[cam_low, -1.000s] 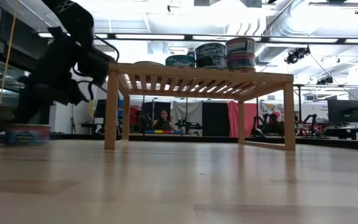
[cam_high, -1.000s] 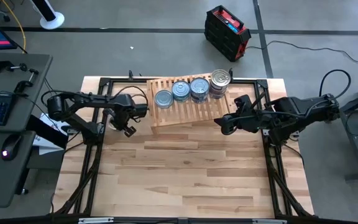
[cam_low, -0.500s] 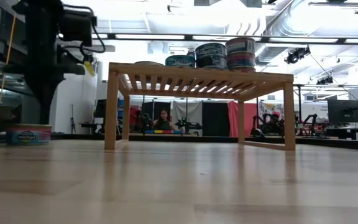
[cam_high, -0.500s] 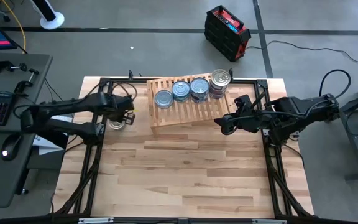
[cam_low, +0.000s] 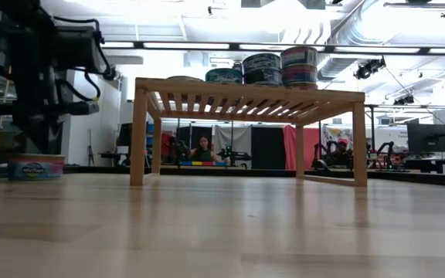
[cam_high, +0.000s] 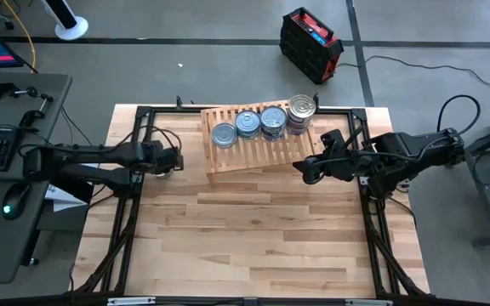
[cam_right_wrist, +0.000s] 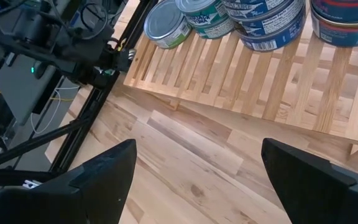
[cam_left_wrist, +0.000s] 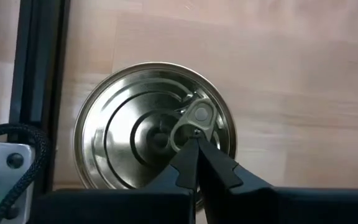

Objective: Stack canned seafood by type on shelf
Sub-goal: Stack the pink tuna can on the stacked pink tuna cans on the shelf

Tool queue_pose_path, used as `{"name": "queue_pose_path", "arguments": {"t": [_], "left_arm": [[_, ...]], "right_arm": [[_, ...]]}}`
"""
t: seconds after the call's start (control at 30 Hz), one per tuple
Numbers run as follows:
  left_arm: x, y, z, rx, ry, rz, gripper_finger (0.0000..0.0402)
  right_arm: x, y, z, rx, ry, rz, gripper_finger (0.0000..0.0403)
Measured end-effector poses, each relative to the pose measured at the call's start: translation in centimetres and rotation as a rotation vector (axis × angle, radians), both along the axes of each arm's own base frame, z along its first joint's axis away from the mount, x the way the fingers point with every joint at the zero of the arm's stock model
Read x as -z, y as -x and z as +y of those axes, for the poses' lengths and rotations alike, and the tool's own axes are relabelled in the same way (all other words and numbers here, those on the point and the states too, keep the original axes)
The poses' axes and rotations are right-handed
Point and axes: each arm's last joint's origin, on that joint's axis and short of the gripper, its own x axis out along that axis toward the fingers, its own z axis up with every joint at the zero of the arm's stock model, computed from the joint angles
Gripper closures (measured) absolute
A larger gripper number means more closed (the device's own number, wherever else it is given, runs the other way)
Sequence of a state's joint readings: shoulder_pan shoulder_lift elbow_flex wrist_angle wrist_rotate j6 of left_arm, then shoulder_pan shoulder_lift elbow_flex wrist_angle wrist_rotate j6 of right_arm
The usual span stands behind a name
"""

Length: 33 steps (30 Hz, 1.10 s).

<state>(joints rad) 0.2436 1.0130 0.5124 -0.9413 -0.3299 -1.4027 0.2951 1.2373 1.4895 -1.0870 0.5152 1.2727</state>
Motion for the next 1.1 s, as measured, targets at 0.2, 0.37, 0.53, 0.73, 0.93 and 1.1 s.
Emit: {"name": "queue_pose_path", "arguments": {"t": [0.2, 0.37, 0.53, 0.73, 0.93, 1.1], "left_arm": [[0.6, -0.7, -1.2, -0.065, -0.044, -0.017, 0.0401], [0.7, -1.9, -3.4, -0.035, -0.014, -0.146, 0.0401], [1.0, -2.9, -6.3, 0.05, 0.047, -0.232, 0.0401], [1.6, -2.9, -11.3, 0.247, 0.141, -0.298, 0.0401], [2.8, -3.0, -16.7, 0.511, 0.21, -0.41, 0.0401], [4.1, -4.4, -19.0, 0.631, 0.232, -0.505, 0.0401]], "right_arm": [[0.0, 0.0, 0.0, -0.02, 0.008, 0.008, 0.0066], [0.0, 0.0, 0.0, -0.028, 0.014, 0.011, 0.0066], [0.0, 0.0, 0.0, -0.039, 0.024, 0.014, 0.0066], [0.0, 0.0, 0.1, -0.057, 0.009, 0.017, 0.0066], [0.5, -1.0, 0.5, -0.094, -0.005, 0.036, 0.0066], [3.0, -3.8, 1.9, -0.231, -0.045, 0.18, 0.0066]]}}
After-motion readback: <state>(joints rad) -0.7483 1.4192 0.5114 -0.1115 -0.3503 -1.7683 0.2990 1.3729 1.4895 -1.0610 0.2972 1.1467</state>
